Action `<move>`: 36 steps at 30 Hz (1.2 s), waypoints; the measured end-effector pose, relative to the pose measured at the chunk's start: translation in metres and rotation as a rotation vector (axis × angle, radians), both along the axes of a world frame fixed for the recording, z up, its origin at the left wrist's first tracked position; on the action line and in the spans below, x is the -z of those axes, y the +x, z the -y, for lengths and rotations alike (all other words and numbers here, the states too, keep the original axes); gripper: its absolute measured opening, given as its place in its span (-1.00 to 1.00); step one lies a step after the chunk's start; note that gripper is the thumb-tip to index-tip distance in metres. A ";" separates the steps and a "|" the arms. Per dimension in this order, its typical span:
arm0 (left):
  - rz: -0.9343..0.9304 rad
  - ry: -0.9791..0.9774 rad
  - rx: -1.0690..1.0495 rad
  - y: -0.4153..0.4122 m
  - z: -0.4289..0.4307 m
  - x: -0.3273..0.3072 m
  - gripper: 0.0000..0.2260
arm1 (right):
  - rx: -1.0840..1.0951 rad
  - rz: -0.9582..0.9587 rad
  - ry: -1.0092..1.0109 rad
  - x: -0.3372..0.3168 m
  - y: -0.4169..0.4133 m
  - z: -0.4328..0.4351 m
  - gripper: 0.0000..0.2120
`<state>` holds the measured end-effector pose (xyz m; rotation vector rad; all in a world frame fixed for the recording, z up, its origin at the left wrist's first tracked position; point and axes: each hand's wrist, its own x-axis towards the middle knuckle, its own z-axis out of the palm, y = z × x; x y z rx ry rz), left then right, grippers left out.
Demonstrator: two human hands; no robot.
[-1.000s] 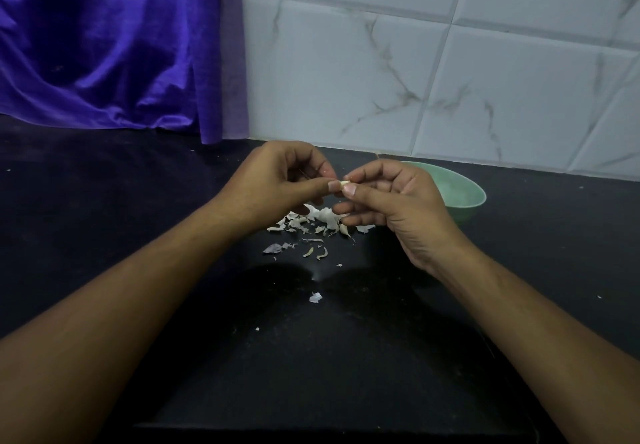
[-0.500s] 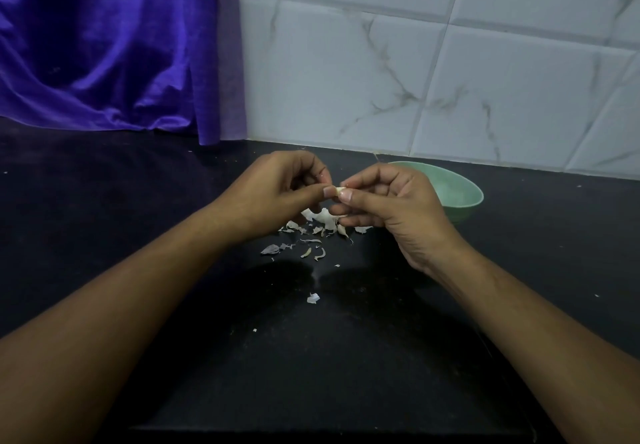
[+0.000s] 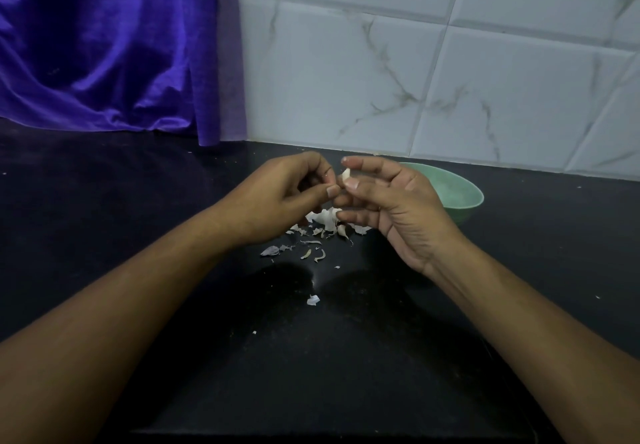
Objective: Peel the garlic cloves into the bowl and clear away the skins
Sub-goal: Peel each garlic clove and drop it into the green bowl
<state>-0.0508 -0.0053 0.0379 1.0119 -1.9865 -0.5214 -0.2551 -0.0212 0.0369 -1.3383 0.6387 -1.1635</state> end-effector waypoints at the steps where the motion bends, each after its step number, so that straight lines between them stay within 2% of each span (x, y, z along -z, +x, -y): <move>1: 0.011 -0.008 -0.001 0.000 0.000 0.000 -0.97 | 0.015 0.003 -0.002 -0.001 -0.001 0.001 -0.75; 17: -0.140 0.058 -0.061 0.003 0.001 -0.004 -0.91 | 0.050 -0.101 -0.111 0.001 -0.003 0.001 -0.85; 20: -0.156 0.062 -0.075 0.000 0.000 -0.004 -0.83 | 0.065 -0.141 -0.166 0.002 -0.002 -0.001 -0.85; 29: -0.224 0.161 -0.046 0.000 -0.001 -0.008 -0.90 | 0.099 -0.161 -0.229 0.001 -0.002 -0.003 -0.84; 36: -0.216 0.154 -0.066 -0.003 -0.002 -0.006 -0.93 | 0.128 -0.151 -0.229 0.003 -0.001 -0.002 -0.87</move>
